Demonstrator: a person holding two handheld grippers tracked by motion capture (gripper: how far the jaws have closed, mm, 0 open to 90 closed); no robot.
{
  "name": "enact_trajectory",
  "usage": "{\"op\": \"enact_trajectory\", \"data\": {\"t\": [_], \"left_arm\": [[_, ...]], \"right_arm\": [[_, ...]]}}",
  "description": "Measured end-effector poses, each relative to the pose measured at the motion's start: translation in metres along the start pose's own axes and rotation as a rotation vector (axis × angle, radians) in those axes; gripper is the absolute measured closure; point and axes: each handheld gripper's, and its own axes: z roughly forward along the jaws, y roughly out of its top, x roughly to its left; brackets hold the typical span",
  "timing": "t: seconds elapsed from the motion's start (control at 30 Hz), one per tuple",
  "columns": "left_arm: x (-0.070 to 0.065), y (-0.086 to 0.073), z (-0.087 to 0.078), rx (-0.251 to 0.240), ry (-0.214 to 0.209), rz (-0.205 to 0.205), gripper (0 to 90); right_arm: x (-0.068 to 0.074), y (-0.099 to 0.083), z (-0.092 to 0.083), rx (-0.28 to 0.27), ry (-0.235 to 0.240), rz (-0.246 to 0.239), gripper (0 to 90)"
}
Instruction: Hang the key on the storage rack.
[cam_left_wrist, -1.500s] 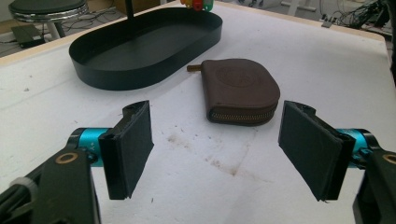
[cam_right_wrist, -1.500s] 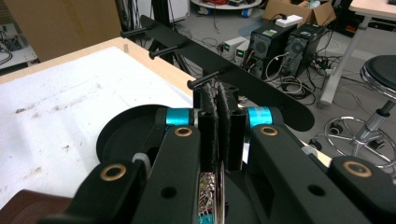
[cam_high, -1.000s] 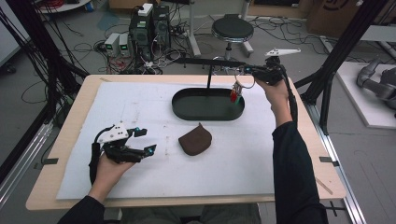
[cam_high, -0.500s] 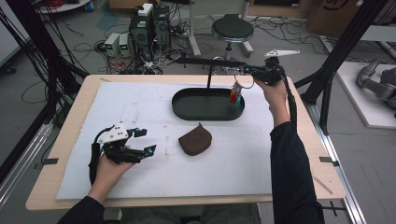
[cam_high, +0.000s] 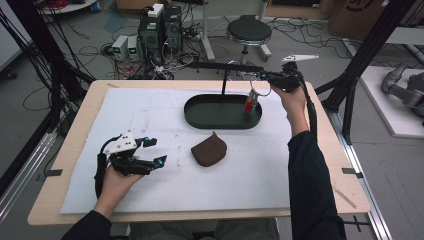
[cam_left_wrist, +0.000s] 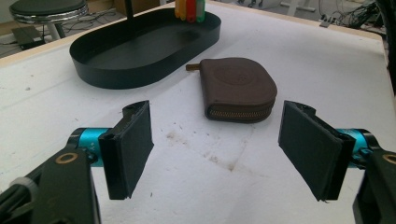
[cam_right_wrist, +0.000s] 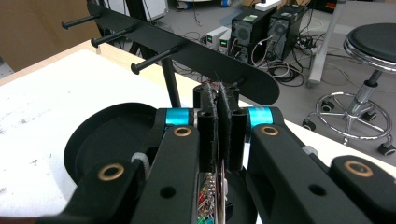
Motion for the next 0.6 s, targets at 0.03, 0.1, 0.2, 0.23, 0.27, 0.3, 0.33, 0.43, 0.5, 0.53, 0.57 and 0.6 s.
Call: {"op": "enact_trajectory", "data": {"t": [0.03,0.1,0.2,0.23,0.27,0.3,0.33,0.43,0.5,0.53,0.57,0.6], "left_arm": [[0.0,0.0,0.0,0.0,0.0,0.0,26.0],[0.0,0.0,0.0,-0.002,-0.001,-0.001,26.0],[0.0,0.0,0.0,-0.002,-0.001,0.0,26.0],[-0.001,0.0,0.0,-0.003,-0.001,-0.001,26.0],[0.0,0.0,0.0,-0.001,-0.002,0.002,26.0],[-0.001,0.0,0.0,-0.001,-0.002,0.002,26.0],[-0.001,0.0,0.0,-0.001,-0.002,0.001,26.0],[-0.001,0.0,0.001,0.002,-0.003,0.004,26.0],[-0.001,0.001,0.001,0.0,-0.004,0.003,26.0],[-0.001,0.001,0.001,0.001,-0.003,0.003,26.0],[-0.001,0.001,0.001,0.002,-0.003,0.004,26.0],[-0.001,0.001,0.001,0.002,-0.002,0.004,26.0]], "right_arm": [[0.0,0.0,0.0,0.0,0.0,0.0,87.2],[0.0,0.0,0.0,-0.001,-0.001,0.004,87.0],[0.0,0.001,-0.002,-0.018,-0.007,0.007,85.3],[0.0,0.001,-0.003,-0.019,-0.012,0.008,85.3],[0.0,0.001,-0.003,-0.017,-0.019,0.004,85.4],[-0.001,0.001,-0.004,-0.017,-0.024,0.003,85.5],[-0.001,0.001,-0.005,-0.016,-0.027,0.003,85.5],[-0.002,0.001,-0.008,-0.013,-0.034,0.003,85.4],[-0.001,0.001,-0.01,-0.011,-0.043,0.0,84.7],[-0.001,0.001,-0.01,-0.011,-0.043,0.0,84.7],[0.0,0.002,-0.012,-0.006,-0.054,-0.018,83.2],[0.001,0.002,-0.012,-0.005,-0.057,-0.022,82.0]]}}
